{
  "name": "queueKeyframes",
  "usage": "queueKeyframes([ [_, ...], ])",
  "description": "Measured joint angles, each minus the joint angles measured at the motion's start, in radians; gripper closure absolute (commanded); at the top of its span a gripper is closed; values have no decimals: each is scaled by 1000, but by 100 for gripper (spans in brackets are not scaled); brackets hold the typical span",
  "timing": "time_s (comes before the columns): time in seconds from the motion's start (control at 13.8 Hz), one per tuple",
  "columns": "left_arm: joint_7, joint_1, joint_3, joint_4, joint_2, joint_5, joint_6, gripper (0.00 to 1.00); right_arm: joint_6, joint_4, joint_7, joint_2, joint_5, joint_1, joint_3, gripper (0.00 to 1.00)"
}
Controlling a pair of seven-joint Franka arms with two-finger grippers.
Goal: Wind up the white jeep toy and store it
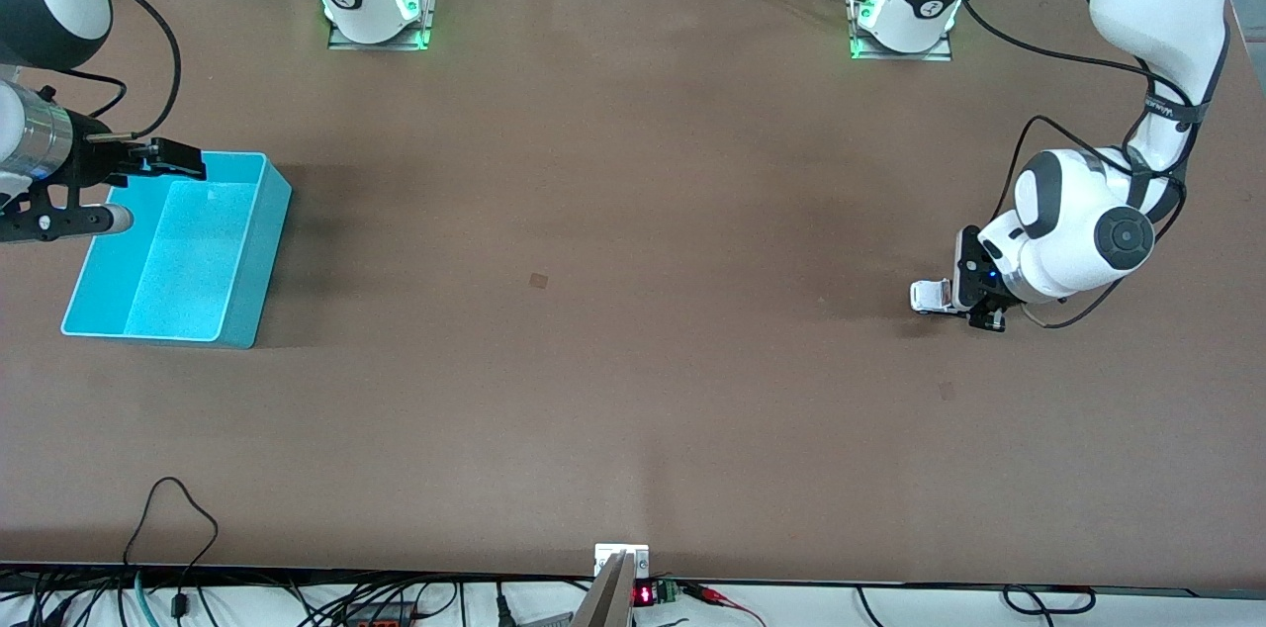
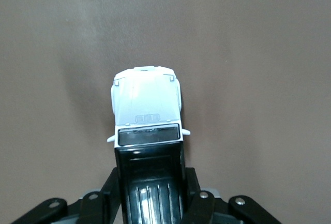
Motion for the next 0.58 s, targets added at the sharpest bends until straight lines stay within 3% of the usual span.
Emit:
queueKeyframes([
  [0.58,-92,7,-15,-38,-33,0,-48,64,0,0,0,0,0,0,0,0],
])
